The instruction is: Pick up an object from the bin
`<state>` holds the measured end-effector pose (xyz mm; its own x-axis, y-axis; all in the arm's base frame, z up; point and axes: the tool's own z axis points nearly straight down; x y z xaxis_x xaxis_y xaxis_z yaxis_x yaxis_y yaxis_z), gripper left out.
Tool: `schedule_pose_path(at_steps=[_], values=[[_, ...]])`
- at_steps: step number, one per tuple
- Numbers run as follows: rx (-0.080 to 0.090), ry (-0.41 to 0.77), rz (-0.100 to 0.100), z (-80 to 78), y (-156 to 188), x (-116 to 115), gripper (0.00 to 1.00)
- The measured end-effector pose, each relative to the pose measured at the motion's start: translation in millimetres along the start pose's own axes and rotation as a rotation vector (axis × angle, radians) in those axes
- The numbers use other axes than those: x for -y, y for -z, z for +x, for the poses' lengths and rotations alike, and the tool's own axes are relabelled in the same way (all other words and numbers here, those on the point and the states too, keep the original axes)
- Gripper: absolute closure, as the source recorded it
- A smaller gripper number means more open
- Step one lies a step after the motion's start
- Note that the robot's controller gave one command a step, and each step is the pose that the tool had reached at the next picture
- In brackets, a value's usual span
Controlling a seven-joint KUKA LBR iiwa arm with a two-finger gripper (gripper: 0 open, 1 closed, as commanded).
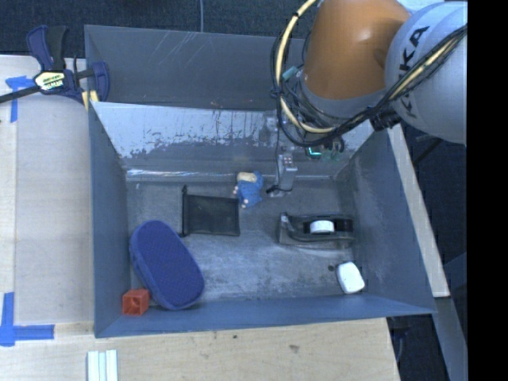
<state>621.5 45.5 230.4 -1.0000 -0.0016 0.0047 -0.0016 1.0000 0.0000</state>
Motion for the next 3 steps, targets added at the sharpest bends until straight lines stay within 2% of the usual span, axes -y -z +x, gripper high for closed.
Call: schedule_pose_path(at_steps=[1,2,3], values=[[0.001,0.169,-0.001,-2.5,-112.4,-57.1,0.00],[0.008,0.165,0.000,-4.4,-107.8,-55.2,1.00],[0.009,-0.211,-0.003,-2.3,-108.3,-89.8,1.00]])
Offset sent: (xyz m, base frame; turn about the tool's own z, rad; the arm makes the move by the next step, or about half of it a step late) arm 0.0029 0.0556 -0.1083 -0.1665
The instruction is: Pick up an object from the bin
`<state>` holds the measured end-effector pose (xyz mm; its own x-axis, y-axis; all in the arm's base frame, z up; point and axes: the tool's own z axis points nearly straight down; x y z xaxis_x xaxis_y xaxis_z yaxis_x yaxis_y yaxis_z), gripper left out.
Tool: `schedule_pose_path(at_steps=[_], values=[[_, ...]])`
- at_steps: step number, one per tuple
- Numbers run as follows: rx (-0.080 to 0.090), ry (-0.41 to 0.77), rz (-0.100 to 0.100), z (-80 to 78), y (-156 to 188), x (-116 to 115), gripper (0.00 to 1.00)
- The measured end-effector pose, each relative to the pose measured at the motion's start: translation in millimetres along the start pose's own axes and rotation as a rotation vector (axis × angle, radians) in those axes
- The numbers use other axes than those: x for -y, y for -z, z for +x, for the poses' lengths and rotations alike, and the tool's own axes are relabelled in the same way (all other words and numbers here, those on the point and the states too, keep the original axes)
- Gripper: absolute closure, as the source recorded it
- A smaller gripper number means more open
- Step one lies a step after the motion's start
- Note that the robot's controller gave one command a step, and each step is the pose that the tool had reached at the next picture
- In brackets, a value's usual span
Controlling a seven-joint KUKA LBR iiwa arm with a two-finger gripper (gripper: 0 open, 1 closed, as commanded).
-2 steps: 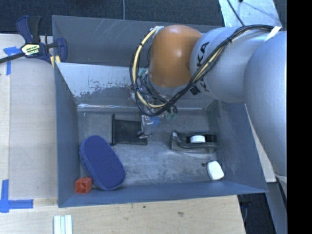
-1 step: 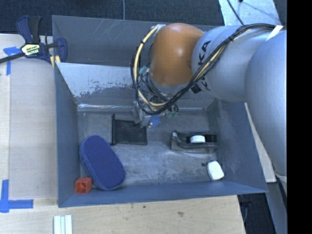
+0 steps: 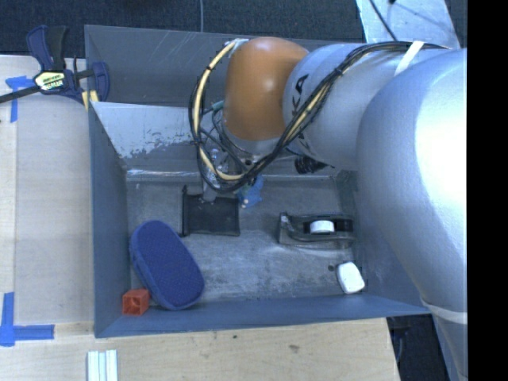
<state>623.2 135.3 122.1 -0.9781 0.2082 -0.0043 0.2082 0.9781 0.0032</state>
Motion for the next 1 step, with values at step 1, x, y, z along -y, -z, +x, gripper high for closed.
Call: schedule_pose_path(at_steps=[1], values=[[0.000,0.000,0.001,-0.6,0.0,1.4,0.00]])
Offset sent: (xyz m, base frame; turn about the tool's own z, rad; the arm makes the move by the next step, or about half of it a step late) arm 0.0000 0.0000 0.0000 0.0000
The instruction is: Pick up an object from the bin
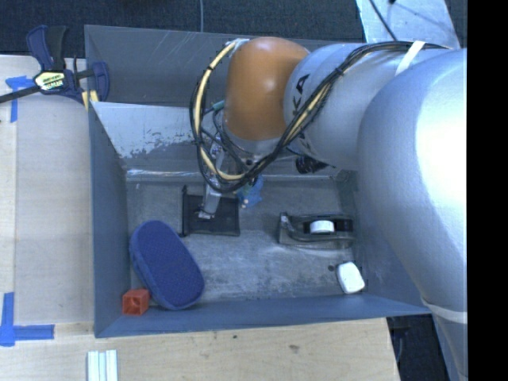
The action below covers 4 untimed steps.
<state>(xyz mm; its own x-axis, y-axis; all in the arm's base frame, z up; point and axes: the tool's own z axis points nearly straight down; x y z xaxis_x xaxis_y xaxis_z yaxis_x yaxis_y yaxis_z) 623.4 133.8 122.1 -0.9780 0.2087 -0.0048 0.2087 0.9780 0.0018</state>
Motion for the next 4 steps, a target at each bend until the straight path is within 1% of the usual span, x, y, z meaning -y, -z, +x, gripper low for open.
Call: schedule_pose_path(at_steps=[1,2,3,4], values=[[-0.007,-0.019,0.004,11.7,-55.0,20.4,0.00],[0.001,-0.018,0.000,9.3,-50.7,18.8,1.00],[0.006,-0.022,-0.003,15.2,75.9,11.2,1.00],[0.004,0.261,-0.002,15.0,129.6,-18.5,1.00]])
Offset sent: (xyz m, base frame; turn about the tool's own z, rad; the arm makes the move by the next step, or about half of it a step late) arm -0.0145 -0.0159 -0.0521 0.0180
